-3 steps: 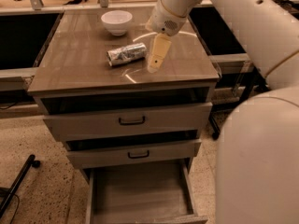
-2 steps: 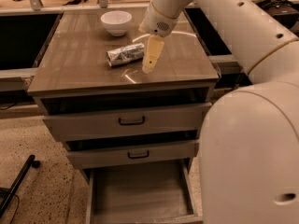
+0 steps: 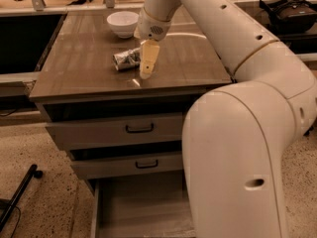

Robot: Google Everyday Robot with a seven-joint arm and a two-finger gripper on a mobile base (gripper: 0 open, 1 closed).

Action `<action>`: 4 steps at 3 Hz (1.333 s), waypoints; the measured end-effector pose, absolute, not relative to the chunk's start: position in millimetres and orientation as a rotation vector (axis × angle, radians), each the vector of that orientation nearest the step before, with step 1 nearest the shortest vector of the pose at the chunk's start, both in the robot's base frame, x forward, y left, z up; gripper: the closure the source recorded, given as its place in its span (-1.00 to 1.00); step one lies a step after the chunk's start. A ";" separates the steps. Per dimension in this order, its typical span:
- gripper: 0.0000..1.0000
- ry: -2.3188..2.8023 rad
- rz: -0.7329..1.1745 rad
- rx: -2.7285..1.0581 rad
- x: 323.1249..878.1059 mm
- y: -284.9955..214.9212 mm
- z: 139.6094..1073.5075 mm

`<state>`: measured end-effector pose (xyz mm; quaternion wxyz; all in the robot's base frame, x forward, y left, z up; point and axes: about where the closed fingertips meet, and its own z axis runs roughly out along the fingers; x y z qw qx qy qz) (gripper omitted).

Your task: Place redbull can into bottom drawer

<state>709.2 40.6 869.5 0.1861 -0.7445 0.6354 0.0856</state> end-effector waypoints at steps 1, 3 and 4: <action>-1.00 1.768 0.249 -2.134 712.7 54.0 864.1; -0.19 1.755 0.307 -2.171 712.5 67.6 848.7; 0.40 1.753 0.330 -2.174 711.3 71.4 843.3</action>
Offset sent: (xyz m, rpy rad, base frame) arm 0.0015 0.0245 -0.0157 -0.0284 0.0699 0.0805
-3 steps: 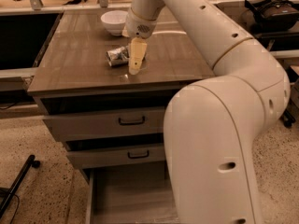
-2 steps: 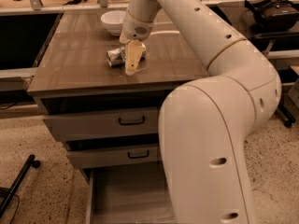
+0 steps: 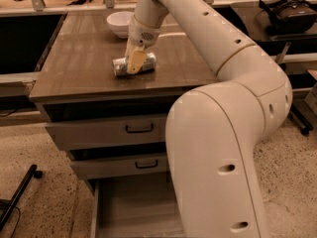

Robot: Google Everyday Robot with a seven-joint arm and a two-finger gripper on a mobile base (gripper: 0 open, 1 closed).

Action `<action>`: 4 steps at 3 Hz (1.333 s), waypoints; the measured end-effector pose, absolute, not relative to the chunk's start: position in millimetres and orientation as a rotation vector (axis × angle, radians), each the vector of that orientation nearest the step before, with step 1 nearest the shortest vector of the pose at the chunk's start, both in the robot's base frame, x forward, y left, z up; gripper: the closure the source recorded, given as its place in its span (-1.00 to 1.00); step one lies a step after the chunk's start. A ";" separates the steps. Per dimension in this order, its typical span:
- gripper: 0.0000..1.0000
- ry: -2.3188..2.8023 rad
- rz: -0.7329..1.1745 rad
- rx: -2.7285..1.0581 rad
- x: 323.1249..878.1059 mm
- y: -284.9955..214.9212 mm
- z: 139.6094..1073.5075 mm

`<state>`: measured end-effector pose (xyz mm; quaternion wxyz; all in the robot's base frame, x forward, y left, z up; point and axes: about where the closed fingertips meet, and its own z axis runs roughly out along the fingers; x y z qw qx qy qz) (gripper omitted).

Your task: Place redbull can into bottom drawer

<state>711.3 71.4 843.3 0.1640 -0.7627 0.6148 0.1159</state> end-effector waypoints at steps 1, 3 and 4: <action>0.86 1.752 0.338 -2.176 710.7 73.2 841.0; 1.00 1.667 0.359 -2.006 679.2 45.2 904.2; 1.00 1.698 0.408 -1.923 649.7 24.4 910.9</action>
Offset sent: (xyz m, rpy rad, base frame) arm -0.0277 -0.0217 0.0545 0.1239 -0.0757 -0.0116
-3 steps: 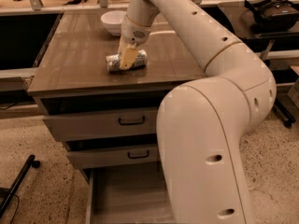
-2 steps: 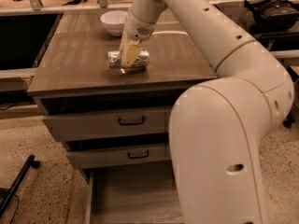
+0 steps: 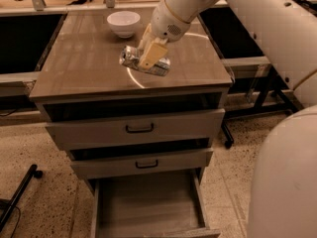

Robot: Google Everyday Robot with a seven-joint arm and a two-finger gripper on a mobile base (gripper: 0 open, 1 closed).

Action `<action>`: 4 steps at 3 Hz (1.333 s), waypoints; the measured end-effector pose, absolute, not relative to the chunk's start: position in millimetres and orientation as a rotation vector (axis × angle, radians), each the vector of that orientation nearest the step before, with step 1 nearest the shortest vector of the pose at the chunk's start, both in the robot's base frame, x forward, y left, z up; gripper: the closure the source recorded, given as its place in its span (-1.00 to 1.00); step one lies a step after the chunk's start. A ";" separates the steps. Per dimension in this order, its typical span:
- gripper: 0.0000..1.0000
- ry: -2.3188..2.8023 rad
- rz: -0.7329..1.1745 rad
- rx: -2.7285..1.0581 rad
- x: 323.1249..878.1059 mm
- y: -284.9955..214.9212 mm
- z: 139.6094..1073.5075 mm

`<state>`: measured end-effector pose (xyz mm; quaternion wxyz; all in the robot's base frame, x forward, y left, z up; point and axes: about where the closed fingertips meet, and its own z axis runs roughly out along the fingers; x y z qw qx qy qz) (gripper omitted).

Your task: Place redbull can into bottom drawer

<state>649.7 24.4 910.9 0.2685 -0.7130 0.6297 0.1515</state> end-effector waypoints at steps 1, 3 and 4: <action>1.00 1.704 0.409 -1.931 646.9 23.0 909.6; 1.00 1.786 0.381 -1.968 602.2 1.2 905.8; 1.00 1.889 0.376 -1.940 547.2 -12.6 885.5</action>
Offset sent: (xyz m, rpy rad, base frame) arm -0.0347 -0.0210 -0.0104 -0.0987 0.0629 0.0206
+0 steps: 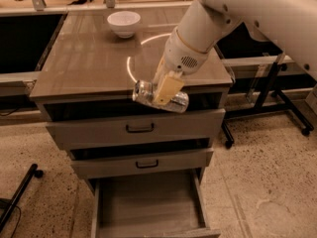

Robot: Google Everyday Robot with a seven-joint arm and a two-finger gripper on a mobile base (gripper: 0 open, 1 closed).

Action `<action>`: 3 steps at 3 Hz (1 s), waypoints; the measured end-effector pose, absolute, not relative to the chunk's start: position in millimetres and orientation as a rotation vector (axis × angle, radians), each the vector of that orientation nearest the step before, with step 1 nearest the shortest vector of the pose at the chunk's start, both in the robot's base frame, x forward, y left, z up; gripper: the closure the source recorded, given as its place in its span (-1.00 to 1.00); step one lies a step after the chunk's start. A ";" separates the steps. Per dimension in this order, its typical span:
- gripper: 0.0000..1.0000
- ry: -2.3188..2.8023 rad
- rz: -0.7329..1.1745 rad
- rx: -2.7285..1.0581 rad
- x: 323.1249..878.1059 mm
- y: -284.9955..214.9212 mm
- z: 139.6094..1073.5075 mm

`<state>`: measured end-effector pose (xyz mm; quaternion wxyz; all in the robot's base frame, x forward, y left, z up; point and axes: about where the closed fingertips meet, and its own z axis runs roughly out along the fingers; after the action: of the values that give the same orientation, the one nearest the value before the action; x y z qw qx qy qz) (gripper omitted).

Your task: Place redbull can into bottom drawer

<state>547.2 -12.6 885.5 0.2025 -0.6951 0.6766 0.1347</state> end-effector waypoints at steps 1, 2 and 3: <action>1.00 1.967 0.397 -1.908 516.3 -19.0 850.0; 1.00 2.029 0.520 -1.845 490.2 -22.6 784.7; 1.00 2.044 0.631 -1.804 479.5 -17.3 735.8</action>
Offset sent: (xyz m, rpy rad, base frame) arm -0.0733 -0.0180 -0.1491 0.0692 0.2007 -0.1351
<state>479.5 -17.3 735.8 0.1710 -0.6353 0.7196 0.2222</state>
